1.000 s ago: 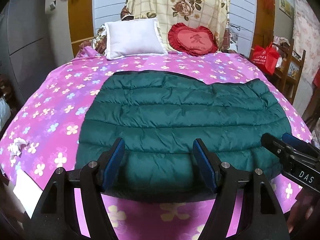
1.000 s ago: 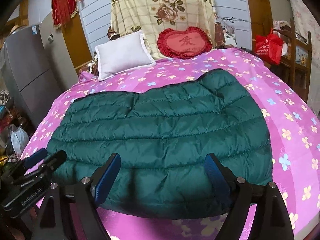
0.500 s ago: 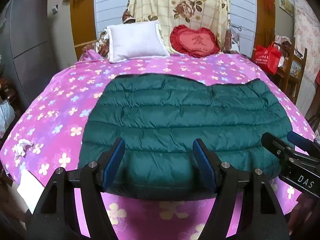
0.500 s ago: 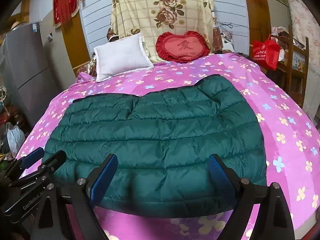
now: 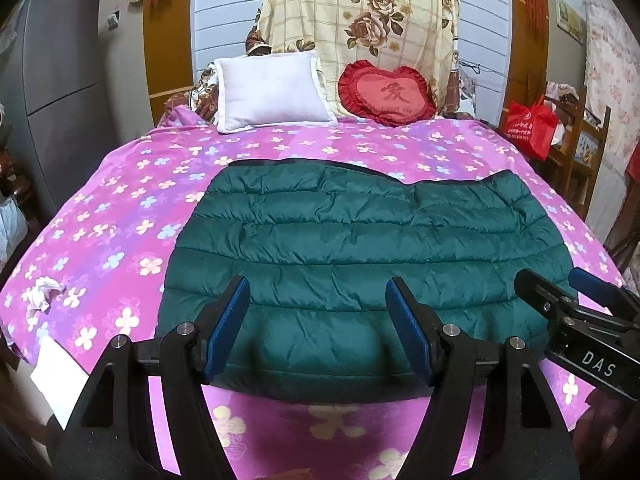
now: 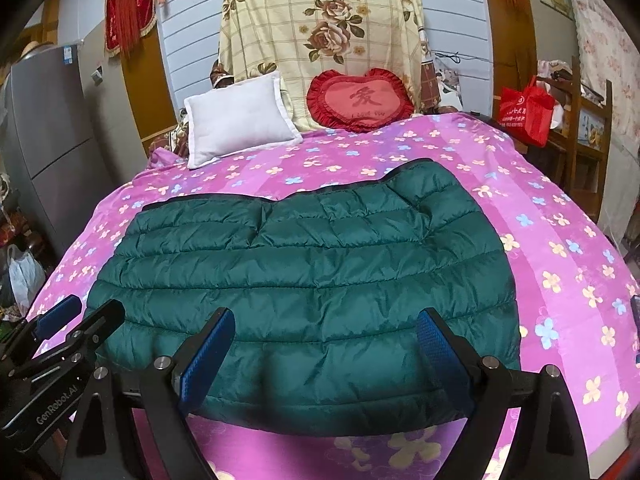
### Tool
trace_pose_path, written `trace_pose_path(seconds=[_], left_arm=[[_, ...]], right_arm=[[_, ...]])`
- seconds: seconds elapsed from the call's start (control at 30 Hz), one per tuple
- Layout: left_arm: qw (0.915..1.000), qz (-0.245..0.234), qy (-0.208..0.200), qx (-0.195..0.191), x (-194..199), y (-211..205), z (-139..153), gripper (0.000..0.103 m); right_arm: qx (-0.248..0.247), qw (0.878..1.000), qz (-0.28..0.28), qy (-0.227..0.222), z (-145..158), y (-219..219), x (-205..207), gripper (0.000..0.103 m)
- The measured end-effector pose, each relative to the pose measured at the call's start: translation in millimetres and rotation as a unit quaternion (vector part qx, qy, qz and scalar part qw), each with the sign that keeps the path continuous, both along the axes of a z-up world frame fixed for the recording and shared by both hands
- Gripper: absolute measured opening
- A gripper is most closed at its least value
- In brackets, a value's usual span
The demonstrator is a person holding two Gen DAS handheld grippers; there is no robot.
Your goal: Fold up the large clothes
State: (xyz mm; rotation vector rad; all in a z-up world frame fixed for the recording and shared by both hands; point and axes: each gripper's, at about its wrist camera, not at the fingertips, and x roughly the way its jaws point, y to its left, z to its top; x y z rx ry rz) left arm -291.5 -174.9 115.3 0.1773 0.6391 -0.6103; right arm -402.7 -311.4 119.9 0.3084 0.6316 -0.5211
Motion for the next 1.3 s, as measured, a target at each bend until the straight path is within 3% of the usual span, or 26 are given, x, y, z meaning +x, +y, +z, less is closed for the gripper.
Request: trace_pose_path(seconds=[1.3], left_arm=[[0.9999,0.0,0.012,0.004,2.1,3.8,-8.1,0.071]], right_arm=[[0.02,1.0,0.013,0.009,-7.7,0.0,3.7,0.091]])
